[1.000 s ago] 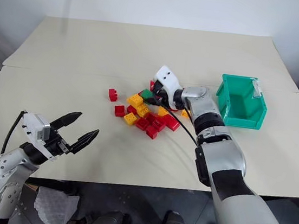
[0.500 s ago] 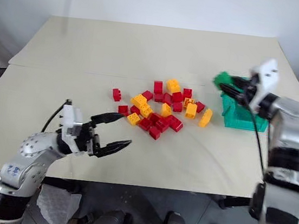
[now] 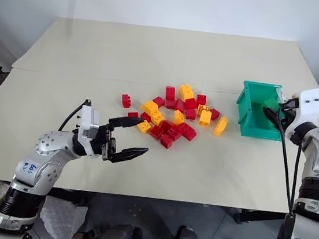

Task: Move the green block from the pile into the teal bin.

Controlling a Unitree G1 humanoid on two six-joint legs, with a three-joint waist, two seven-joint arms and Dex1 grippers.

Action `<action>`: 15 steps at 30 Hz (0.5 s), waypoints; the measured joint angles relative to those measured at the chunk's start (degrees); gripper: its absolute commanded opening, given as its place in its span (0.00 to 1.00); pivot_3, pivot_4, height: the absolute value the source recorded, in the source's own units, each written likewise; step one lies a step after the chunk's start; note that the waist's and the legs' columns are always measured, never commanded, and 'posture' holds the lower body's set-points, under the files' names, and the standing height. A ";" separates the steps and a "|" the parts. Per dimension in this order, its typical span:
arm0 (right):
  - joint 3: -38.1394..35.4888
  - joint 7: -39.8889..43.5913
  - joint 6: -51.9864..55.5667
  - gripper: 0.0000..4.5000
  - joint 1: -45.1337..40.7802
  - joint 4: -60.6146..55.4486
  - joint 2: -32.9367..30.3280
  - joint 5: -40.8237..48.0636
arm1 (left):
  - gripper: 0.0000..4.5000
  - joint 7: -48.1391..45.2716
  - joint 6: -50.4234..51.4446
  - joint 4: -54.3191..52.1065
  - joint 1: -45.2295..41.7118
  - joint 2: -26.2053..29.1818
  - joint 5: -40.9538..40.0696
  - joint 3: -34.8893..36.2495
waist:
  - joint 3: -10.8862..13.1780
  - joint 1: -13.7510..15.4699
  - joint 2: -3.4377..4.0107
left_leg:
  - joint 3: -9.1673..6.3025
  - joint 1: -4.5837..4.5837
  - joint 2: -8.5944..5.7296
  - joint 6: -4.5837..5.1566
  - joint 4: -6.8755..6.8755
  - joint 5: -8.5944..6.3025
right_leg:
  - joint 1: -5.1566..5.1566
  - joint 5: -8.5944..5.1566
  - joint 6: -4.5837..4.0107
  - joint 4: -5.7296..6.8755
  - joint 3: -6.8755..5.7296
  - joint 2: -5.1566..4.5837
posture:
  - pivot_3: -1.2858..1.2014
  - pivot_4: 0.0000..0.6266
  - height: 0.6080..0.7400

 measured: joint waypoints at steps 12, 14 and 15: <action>-5.04 22.18 -9.11 0.99 18.94 -23.44 -2.59 16.57 | 1.00 -0.78 -3.80 2.65 5.80 7.21 3.90 5.55 | 0.00 0.06 -0.01 | -0.12 0.12 0.13 -0.03 -0.25 -0.02 | 0.08 0.00 0.01 -0.09 -0.15 0.09 | 0.52 0.24 1.00; -4.40 25.64 -7.30 0.99 27.98 -32.41 -2.23 20.01 | 1.00 -1.67 -6.50 5.28 8.23 8.98 5.47 7.48 | 0.00 0.38 -0.01 | -0.10 0.09 0.11 -0.02 -0.22 -0.03 | 0.07 0.00 0.01 -0.11 -0.14 0.10 | 0.52 0.24 1.00; -4.18 26.09 -6.61 0.99 30.40 -34.93 -1.51 21.07 | 1.00 -1.83 -7.34 6.35 9.01 9.42 5.84 8.13 | 0.00 0.61 -0.01 | -0.08 0.09 0.09 0.00 -0.16 -0.04 | 0.08 0.01 0.00 -0.13 -0.07 0.08 | 0.52 0.24 1.00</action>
